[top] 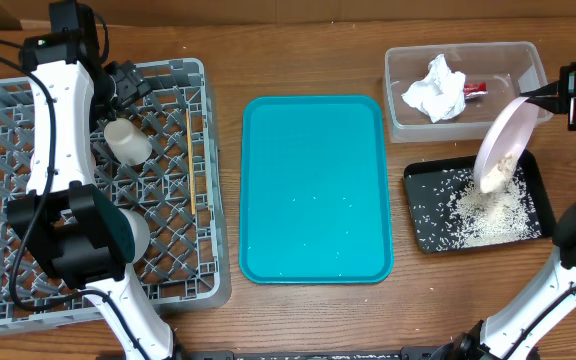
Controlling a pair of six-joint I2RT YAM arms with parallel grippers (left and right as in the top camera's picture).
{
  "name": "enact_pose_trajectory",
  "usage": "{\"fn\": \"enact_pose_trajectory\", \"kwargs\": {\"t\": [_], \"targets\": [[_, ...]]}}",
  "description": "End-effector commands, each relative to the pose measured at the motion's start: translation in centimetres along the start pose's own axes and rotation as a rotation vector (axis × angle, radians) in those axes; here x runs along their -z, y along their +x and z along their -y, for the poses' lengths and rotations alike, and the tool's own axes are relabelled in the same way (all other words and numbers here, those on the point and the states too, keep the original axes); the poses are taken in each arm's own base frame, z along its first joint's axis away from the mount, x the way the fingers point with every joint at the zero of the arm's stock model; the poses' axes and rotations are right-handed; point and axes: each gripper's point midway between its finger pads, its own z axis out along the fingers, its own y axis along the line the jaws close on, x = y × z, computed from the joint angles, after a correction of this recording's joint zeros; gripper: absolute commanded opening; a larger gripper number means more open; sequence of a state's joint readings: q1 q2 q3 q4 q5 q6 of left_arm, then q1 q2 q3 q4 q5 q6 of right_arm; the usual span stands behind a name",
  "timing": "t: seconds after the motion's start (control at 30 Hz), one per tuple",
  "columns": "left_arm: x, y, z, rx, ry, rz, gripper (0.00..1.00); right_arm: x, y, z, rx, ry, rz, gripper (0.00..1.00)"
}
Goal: Sort waste into correct bins and load items into the dishwasher
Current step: 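Hold the plate tilted to pour the rice onto the black tray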
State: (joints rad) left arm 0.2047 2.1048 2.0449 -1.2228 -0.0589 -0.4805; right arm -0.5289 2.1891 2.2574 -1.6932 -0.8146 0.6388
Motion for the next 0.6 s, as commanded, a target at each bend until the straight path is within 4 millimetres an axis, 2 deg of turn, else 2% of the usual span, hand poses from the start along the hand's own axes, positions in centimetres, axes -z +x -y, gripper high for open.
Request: {"fn": "enact_pose_trajectory", "kwargs": {"t": [0.0,0.57], "targets": [[0.65,-0.50,0.48,0.016,0.019,0.019,1.00,1.72,1.94,-2.00,0.104,-0.110,-0.033,0.03],[0.65,-0.50,0.48,0.016,0.019,0.019,1.00,2.10,1.49,-1.69,0.089,-0.128,-0.040,0.03]]}}
